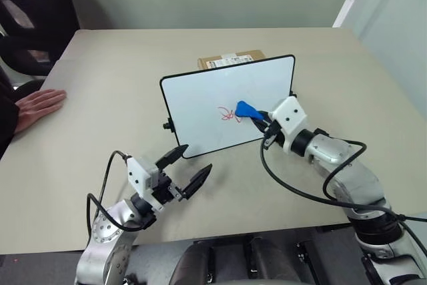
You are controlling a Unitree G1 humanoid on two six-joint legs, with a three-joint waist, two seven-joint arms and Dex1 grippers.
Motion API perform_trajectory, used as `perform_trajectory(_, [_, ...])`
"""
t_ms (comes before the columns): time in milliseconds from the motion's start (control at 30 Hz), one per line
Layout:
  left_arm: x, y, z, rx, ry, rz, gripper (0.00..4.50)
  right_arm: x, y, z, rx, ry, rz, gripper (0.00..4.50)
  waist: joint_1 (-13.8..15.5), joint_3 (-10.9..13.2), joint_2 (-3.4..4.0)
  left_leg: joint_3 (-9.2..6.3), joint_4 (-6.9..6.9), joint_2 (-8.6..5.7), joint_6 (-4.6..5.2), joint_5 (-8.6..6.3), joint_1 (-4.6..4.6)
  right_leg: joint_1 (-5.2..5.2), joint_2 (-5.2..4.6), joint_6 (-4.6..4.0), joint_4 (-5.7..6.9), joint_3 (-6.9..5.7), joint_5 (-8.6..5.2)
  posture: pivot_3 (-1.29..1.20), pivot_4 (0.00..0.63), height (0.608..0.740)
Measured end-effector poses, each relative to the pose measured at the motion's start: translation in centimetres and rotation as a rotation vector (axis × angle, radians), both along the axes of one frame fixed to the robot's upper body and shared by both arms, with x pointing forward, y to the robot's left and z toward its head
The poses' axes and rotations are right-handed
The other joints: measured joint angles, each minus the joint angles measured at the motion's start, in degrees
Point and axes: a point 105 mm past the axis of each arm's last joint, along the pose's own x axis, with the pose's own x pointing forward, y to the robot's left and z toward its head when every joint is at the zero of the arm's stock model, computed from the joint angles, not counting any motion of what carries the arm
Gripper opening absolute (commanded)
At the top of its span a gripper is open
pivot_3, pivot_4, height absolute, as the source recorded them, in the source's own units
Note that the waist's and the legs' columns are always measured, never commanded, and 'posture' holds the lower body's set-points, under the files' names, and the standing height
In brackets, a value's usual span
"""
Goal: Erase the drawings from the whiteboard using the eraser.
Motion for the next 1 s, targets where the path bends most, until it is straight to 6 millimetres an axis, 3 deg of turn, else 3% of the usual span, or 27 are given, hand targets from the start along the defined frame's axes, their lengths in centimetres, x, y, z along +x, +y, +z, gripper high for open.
perform_trajectory(233, [0.0, 0.1, 0.1, -0.008, 0.003, 0.000, 4.50, 0.2, 2.5, 1.4, 0.007, -0.073, 0.085, 0.47, -0.1, 0.0, 0.00, 0.00, 0.00, 0.00, -0.02, 0.02, 0.01, 0.00, 0.00, 0.00, 0.01, 0.00, 0.00, 0.00, 0.150, 0.740])
perform_trajectory(433, [-0.1, 0.1, 0.0, -0.012, 0.005, -0.001, 4.50, 0.9, 4.1, 0.4, -0.048, -0.037, 0.114, 0.47, -0.2, 0.0, 0.00, 0.00, 0.00, 0.01, -0.03, 0.02, 0.00, -0.01, 0.00, -0.02, 0.01, -0.01, -0.01, 0.00, 0.150, 0.740])
perform_trajectory(733, [-0.3, 0.1, -0.1, -0.011, 0.011, -0.001, 4.50, 1.7, 3.7, -1.6, -0.127, 0.060, 0.063, 0.47, -0.2, 0.0, -0.01, -0.01, 0.00, 0.01, -0.13, 0.10, 0.03, 0.00, 0.01, -0.16, 0.07, 0.00, 0.14, 0.00, 0.150, 0.740])
perform_trajectory(1000, [-0.3, -0.1, -0.1, -0.011, 0.011, -0.007, 4.50, 2.3, 2.0, -1.3, -0.102, 0.110, -0.024, 0.47, -0.2, 0.0, -0.01, -0.03, 0.00, 0.00, -0.14, 0.17, 0.03, 0.00, 0.01, -0.26, 0.07, 0.00, 0.32, 0.00, 0.150, 0.740])
